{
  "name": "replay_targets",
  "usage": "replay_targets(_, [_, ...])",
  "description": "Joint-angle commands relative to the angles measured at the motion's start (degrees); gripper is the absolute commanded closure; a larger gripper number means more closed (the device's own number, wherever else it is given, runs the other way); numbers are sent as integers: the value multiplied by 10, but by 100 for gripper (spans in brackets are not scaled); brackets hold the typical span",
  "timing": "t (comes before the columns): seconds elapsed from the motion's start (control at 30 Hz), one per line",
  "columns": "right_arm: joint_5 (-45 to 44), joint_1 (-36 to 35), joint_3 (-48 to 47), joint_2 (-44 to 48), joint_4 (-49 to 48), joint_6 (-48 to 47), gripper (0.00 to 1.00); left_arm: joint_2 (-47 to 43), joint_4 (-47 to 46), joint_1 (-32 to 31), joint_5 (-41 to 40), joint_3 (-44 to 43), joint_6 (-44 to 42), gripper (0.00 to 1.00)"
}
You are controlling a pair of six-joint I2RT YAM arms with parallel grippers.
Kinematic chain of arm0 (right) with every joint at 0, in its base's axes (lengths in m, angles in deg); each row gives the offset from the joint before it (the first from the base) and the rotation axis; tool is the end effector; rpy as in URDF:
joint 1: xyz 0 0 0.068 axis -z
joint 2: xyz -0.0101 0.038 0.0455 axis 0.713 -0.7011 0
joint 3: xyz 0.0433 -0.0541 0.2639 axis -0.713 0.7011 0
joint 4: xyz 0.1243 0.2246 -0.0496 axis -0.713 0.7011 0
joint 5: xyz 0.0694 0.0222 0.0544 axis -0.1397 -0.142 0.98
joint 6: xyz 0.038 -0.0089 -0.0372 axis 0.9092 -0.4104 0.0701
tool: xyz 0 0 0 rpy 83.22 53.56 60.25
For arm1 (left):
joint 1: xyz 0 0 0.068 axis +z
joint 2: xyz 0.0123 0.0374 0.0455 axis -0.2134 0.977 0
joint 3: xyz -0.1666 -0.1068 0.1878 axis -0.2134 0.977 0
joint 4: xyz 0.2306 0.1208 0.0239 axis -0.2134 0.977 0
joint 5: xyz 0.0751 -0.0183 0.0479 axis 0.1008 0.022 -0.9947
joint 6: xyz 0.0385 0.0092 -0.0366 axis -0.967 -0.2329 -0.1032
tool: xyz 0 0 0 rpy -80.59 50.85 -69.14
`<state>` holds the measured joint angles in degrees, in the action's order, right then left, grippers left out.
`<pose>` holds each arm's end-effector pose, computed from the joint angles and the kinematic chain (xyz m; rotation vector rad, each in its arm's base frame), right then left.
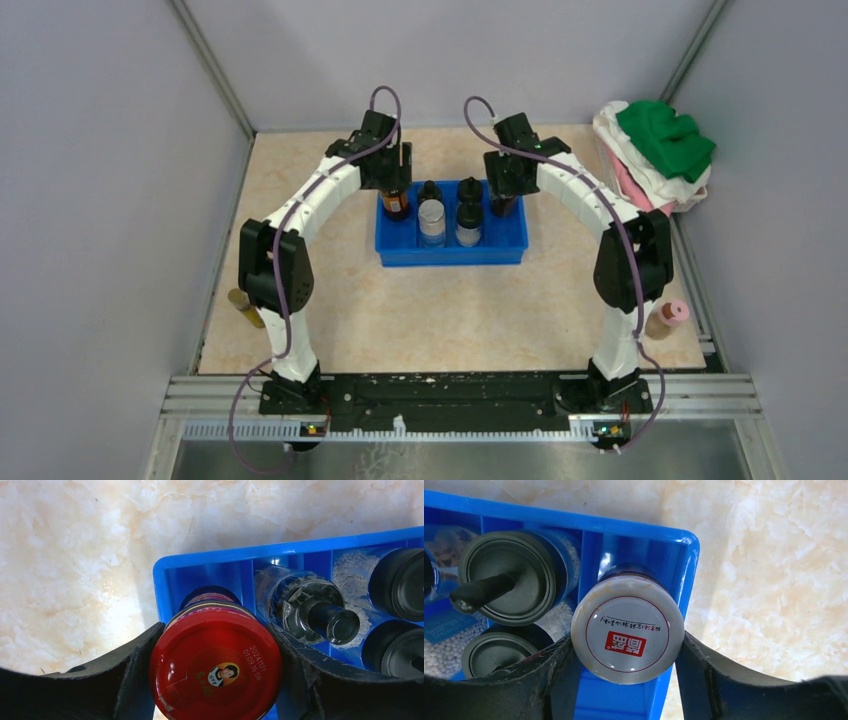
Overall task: Organize the condiment bottles
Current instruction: Place the bottle in the storage box.
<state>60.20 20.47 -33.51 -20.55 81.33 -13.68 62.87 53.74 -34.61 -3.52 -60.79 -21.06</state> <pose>0.3801 0.1709 0.2792 -0.2324 2.5342 0.0448 0.3942 -0.1584 0.2953 0.0636 2.4480 -0.2097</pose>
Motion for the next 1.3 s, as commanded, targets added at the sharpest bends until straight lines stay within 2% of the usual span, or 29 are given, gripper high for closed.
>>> replay_targets(0.0, [-17, -6, -10, 31, -74, 8, 100, -47, -71, -4, -10, -6, 0, 100])
replay_targets(0.9, [3, 2, 28, -14, -137, 16, 100, -6, -78, -4, -12, 5, 2, 100])
replay_targets(1.27, [2, 3, 26, -20, -139, 16, 100, 7, -76, -3, -9, 1, 4, 94])
